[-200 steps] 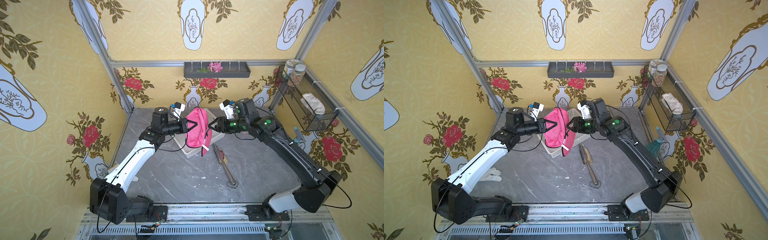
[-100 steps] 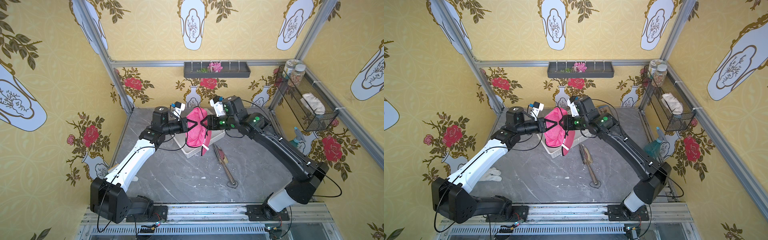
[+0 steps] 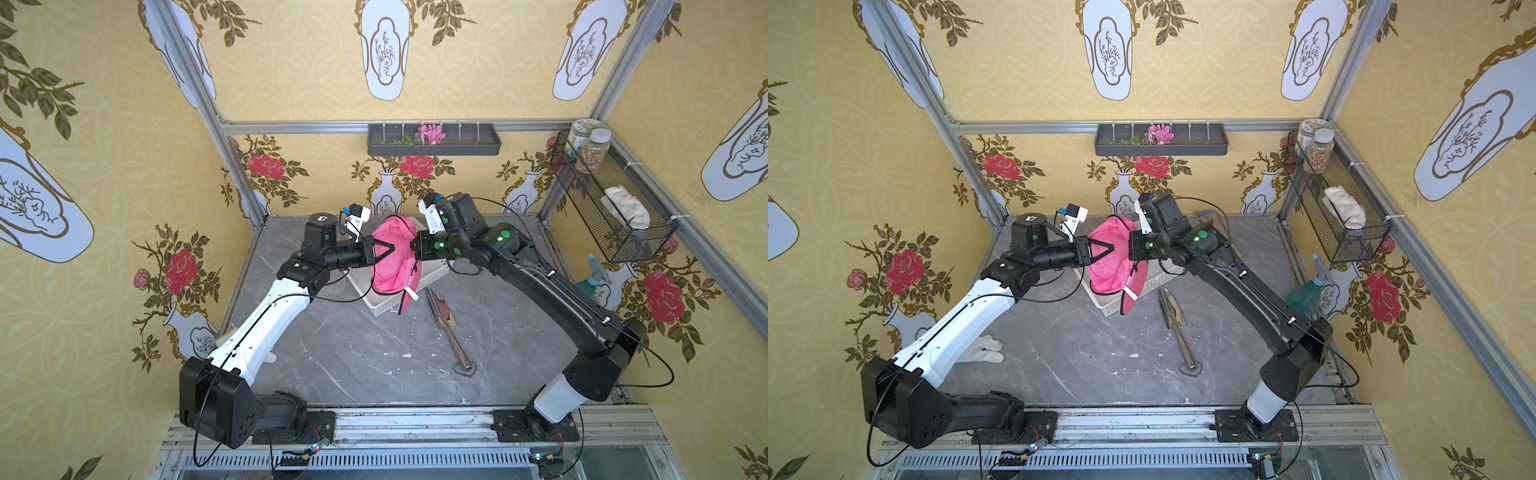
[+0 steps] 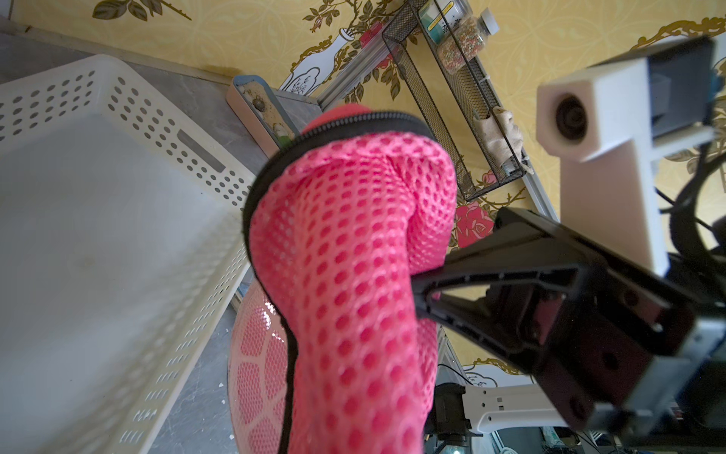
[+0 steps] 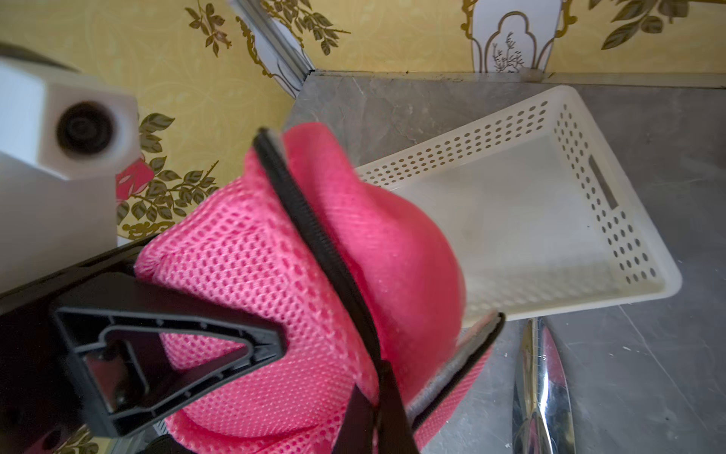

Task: Turn the laundry bag inside out
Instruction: Turn over the laundry bag.

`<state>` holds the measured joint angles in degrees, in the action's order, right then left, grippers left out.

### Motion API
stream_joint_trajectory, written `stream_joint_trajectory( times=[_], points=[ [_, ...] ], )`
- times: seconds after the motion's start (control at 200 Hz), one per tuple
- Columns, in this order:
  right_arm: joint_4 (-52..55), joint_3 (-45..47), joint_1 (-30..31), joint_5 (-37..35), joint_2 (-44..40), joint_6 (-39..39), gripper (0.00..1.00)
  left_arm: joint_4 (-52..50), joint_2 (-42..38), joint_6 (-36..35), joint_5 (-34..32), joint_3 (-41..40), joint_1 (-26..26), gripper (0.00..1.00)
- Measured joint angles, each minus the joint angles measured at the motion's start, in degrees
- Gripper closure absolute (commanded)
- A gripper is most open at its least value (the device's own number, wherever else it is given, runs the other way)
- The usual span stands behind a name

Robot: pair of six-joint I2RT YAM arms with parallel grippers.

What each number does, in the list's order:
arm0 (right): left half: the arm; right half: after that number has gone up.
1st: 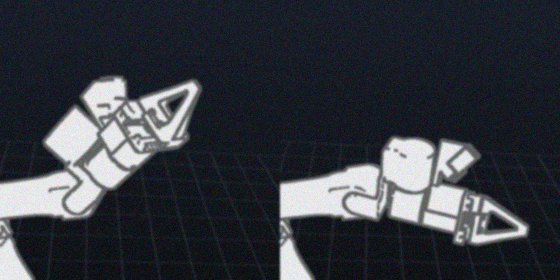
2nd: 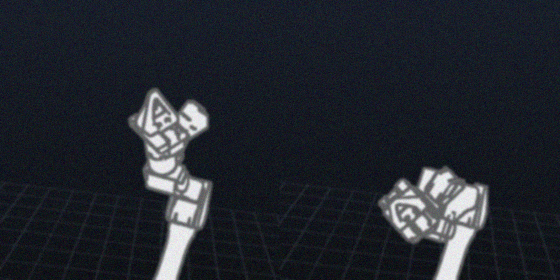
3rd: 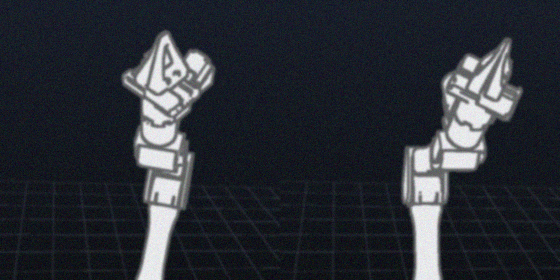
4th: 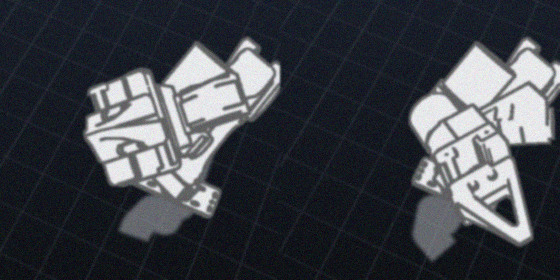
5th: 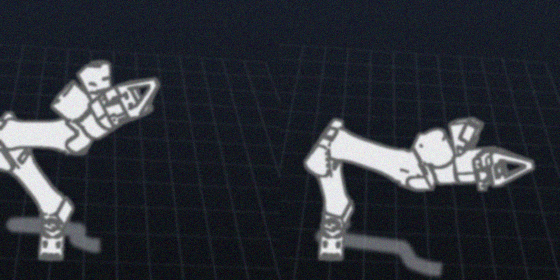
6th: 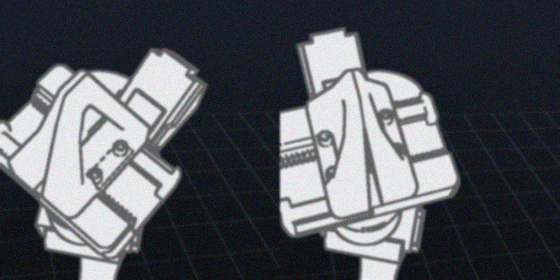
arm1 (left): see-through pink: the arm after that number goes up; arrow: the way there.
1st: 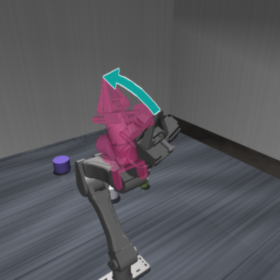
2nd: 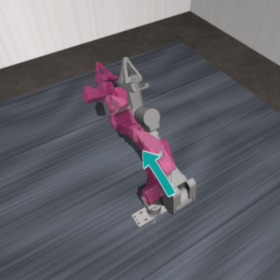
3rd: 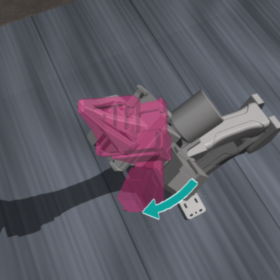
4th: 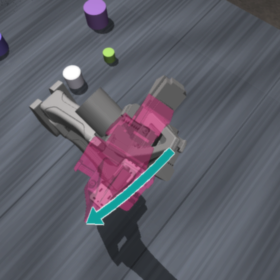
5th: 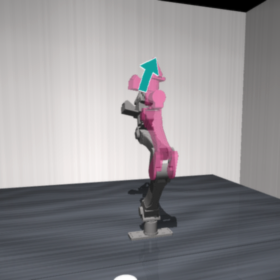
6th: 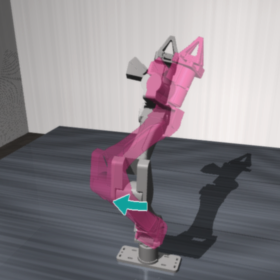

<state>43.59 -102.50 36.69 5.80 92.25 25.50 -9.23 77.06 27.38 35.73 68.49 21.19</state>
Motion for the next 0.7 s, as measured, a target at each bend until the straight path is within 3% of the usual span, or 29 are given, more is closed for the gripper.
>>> stream_joint_trajectory(
  times=[0.2, 0.454, 0.544, 0.668, 0.703],
  points=[
    [0.0, 0.9, -10.7, 6.5, -1.0, 0.7, 1.00, -3.3, -0.6, -6.4, 0.1, 1.3, 2.0, 1.00],
    [0.7, 1.2, -17.6, 23.3, 3.7, -0.2, 1.00, -4.7, -2.8, -13.9, 6.8, 1.8, 3.2, 1.00],
    [0.5, 2.7, -18.7, 30.0, 5.2, -1.2, 1.00, -4.0, -3.6, -13.6, 9.9, 1.6, 3.2, 1.00],
    [-0.3, 5.4, -18.6, 39.2, 7.1, -2.9, 1.00, 1.9, -4.9, -7.7, 14.4, -1.1, 3.4, 1.00],
    [-0.5, 6.3, -18.3, 41.6, 7.5, -3.2, 0.94, 4.1, -5.0, -5.9, 15.5, -1.8, 3.6, 1.00]
  ],
)
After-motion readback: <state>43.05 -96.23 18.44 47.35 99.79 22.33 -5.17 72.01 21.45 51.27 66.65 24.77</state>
